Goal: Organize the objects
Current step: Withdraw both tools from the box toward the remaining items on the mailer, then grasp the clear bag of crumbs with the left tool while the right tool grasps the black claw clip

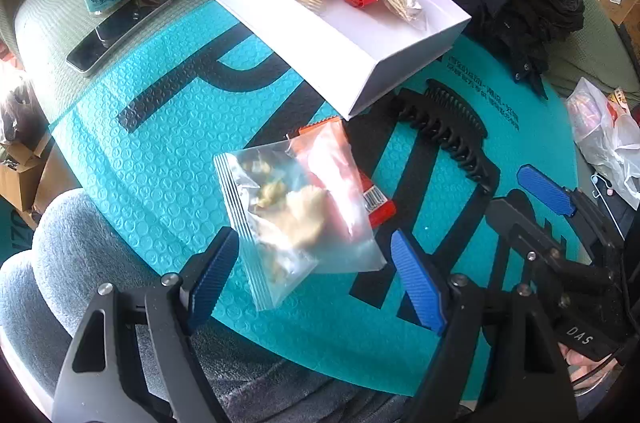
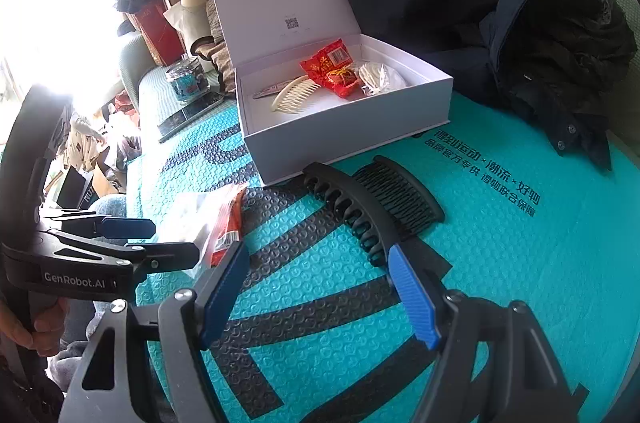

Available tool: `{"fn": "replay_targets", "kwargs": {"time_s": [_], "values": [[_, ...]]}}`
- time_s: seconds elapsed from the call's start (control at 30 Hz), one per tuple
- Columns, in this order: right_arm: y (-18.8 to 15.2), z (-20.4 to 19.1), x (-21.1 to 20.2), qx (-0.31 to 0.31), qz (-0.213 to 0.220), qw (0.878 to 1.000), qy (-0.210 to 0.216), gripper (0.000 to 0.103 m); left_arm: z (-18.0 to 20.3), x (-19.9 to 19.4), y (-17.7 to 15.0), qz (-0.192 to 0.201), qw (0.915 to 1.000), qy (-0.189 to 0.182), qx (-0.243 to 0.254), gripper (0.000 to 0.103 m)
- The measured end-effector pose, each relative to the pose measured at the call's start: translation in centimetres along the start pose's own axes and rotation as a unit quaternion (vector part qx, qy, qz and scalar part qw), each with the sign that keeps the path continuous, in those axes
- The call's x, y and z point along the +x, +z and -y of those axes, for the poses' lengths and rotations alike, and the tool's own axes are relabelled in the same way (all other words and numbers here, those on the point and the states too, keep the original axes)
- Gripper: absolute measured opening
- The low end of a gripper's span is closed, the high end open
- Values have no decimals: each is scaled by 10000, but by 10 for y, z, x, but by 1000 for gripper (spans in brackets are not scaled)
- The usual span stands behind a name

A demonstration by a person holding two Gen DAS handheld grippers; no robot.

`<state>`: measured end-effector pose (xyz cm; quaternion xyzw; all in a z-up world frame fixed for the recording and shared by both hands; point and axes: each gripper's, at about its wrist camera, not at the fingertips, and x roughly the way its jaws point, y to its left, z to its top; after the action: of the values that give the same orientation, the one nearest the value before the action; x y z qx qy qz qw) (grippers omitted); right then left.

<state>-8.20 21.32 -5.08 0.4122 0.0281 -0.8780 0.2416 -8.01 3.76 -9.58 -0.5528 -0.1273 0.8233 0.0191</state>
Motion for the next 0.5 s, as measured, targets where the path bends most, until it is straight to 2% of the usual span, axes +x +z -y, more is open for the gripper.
{"fn": "replay_targets", "kwargs": {"time_s": [0.3,0.5], "values": [[8,9,17,-14,-78,9999,-112,73,-4,14,12,-41,9988,462,132,78],[15,12,31,-135,-109,9996,-209,73,-17,18,23,-34,9986,520,37,78]]}}
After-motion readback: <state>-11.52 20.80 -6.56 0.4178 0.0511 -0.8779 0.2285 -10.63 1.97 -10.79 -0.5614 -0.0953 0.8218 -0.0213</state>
